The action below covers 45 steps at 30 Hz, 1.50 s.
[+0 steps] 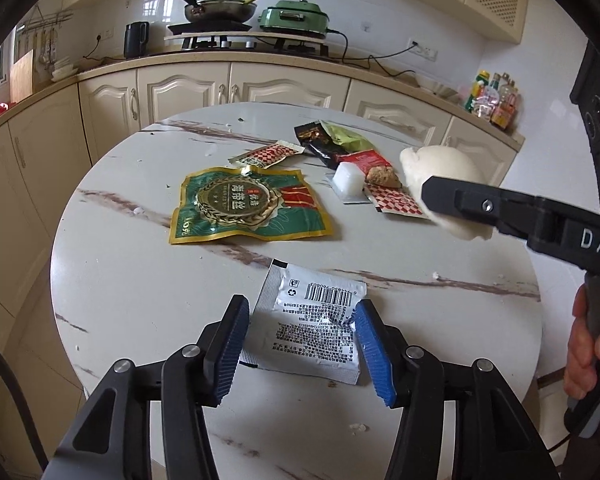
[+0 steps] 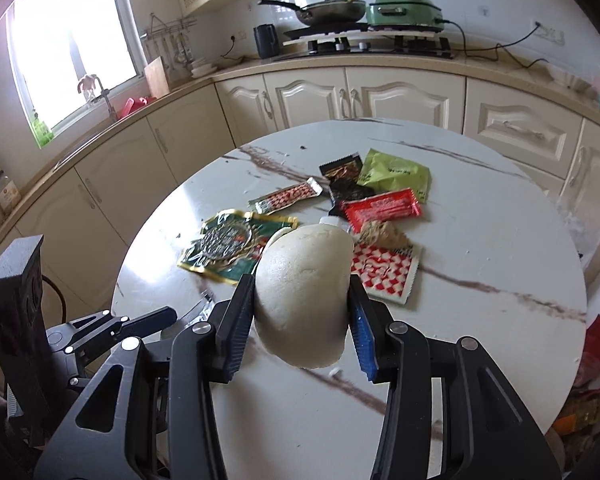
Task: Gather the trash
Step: 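Grasp the white bun with the right gripper while the left holds the sachet, then carry the sachet and bun over the blue bin and open both grippers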
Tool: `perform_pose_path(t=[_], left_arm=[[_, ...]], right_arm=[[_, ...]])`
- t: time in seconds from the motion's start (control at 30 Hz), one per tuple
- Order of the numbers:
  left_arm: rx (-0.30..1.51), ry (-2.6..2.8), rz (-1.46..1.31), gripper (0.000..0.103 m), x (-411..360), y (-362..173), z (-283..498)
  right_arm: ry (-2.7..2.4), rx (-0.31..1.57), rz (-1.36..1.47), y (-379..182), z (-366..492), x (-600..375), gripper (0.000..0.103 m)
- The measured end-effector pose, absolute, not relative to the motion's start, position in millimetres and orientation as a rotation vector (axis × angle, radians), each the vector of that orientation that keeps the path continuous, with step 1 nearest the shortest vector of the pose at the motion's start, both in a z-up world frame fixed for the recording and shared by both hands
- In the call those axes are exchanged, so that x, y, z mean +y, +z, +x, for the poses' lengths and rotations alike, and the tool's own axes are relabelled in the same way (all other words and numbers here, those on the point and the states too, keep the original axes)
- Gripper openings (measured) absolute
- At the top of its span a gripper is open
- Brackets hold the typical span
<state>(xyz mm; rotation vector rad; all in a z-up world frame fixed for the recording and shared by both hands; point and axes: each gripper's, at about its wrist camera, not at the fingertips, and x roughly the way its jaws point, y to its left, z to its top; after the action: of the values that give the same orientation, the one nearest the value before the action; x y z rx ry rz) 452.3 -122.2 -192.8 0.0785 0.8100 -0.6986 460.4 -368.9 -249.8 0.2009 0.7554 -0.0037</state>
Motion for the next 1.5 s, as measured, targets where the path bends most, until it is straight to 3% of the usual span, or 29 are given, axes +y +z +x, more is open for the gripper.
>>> perform_pose_path(t=[0.07, 0.2, 0.33, 0.7, 0.83, 0.9, 1.5], left_arm=[[0.813, -0.715, 0.067, 0.061, -122, -193, 449], [0.795, -0.702, 0.098, 0.062, -129, -194, 443], [0.761, -0.653, 0.187, 0.052, -135, -197, 438], [0.737, -0.661, 0.171, 0.039, -117, -196, 437], [0.743, -0.678, 0.124, 0.026, -108, -194, 442], [0.744, -0.684, 0.103, 0.011, -105, -193, 444], [0.716, -0.696, -0.076, 0.008, -75, -173, 449]], right_arm=[[0.004, 0.762, 0.206, -252, 458, -365, 0.043], [0.010, 0.765, 0.204, -253, 453, -358, 0.043], [0.008, 0.767, 0.201, -254, 449, -353, 0.043], [0.033, 0.792, 0.191, -264, 444, -335, 0.043], [0.044, 0.798, 0.187, -268, 444, -327, 0.043], [0.047, 0.800, 0.188, -268, 445, -325, 0.043], [0.065, 0.799, 0.170, -266, 454, -302, 0.043]])
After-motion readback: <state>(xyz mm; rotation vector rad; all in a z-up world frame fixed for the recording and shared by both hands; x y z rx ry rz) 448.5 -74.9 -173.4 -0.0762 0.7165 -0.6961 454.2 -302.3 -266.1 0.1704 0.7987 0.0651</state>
